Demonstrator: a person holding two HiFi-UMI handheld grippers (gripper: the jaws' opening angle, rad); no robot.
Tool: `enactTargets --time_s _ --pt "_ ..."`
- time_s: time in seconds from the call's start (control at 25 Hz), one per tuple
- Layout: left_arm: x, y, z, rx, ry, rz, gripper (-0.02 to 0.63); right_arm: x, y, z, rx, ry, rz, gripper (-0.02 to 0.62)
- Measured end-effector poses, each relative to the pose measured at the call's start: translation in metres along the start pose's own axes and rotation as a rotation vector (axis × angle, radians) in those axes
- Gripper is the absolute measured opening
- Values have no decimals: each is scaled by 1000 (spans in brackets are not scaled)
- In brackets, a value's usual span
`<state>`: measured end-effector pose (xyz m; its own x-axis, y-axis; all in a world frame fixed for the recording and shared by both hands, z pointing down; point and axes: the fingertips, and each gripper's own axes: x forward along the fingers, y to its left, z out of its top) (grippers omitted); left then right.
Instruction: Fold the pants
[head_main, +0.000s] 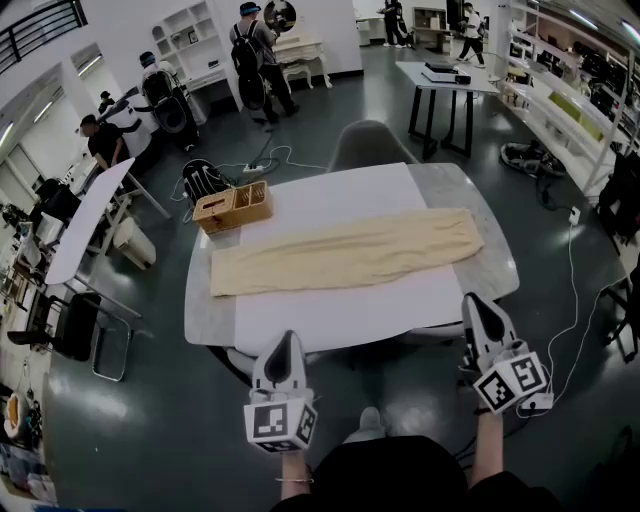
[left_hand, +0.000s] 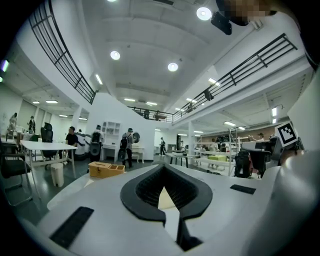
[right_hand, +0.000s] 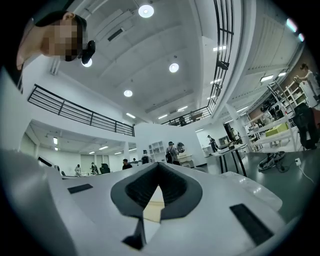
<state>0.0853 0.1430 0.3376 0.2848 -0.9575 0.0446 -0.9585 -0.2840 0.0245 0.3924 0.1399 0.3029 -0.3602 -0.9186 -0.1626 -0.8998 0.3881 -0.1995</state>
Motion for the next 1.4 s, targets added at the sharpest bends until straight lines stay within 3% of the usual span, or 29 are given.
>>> enactTargets --time_s 0.36,0.56,0.84,1.4 --pt "74 19 -11 -16 14 -49 8 57 -29 -19 -51 34 -40 14" --pt "108 16 -20 -46 49 -81 8 76 -51 -26 -29 44 -68 14" --pt "150 10 -41 -80 105 -107 8 96 -92 -32 -22 28 -182 14" --pt "268 -44 -74 -79 213 -205 8 157 -184 -66 4 145 -234 14"
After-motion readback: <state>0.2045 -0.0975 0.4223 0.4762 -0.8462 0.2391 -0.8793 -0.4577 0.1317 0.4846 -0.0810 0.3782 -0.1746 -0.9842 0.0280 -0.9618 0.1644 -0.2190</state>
